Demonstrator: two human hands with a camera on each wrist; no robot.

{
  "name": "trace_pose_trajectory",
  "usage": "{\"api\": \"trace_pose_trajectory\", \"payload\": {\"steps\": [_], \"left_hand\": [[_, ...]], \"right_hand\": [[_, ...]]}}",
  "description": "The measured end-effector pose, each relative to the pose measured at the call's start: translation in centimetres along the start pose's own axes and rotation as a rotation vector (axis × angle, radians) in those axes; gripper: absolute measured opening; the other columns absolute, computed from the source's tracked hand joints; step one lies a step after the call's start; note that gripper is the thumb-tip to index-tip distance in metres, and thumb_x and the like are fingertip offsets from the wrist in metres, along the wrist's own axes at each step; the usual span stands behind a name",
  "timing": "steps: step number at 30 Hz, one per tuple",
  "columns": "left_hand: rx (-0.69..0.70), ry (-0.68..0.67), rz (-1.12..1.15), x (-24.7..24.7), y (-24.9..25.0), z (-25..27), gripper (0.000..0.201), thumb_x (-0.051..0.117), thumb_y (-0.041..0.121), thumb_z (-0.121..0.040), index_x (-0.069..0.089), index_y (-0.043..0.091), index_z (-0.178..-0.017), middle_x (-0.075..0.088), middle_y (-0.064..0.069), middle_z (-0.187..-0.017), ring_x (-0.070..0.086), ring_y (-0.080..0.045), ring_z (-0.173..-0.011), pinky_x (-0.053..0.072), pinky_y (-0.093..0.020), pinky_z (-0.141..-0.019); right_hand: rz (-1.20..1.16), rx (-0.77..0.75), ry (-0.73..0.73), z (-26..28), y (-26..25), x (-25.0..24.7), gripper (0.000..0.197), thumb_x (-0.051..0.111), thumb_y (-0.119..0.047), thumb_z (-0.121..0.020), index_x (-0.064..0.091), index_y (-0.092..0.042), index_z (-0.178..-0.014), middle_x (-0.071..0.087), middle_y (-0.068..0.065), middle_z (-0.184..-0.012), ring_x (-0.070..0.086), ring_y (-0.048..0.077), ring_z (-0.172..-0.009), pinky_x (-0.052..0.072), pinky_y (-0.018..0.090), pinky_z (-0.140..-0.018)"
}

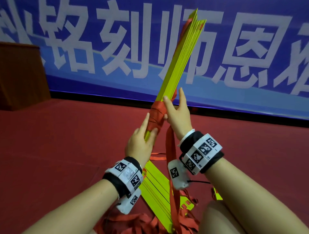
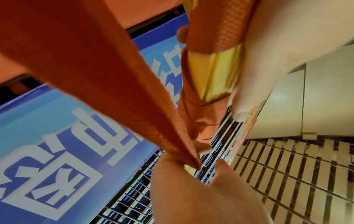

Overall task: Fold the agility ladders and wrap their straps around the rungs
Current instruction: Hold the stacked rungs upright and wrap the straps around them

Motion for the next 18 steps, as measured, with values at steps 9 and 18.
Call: {"api": "trace_pose_trajectory", "payload": {"steps": [9,18], "left_hand": [[0.071,-0.02,0.09,-0.2,0.7,-0.2,0.055,0.05,0.038,-0.095,0.031,0.039,-0.147,0.054,-0.003,-0.103,0.055,-0.026,-0.095,0.042,-0.03,-0.078],[-0.254,-0.468,0.565,1.1,-1.0,-0.5,0.036,0.075,0.002,-0.08,0.053,0.024,-0.099,0.06,0.001,-0.079,0.059,0.0,-0.059,0.051,-0.022,-0.061]], "right_hand": [[-0.007,-0.082,0.104,-0.7,0.9,-0.7,0.076,0.067,-0.027,-0.085,0.028,-0.024,-0.15,0.058,-0.014,-0.125,0.06,0.005,-0.103,0.047,0.029,-0.096],[-0.196,-0.084,-0.238,-1.0,0.1,-0.9,0.059,0.063,-0.009,-0.09,0.039,-0.011,-0.144,0.053,0.008,-0.076,0.039,0.007,-0.049,0.034,0.018,-0.046]]}}
Point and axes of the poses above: each hand's wrist, its own z-axis away from the middle knuckle, its own x-axis out of the palm, y = z × x, the point moved 4 cm from there along -z, towards the middle knuckle
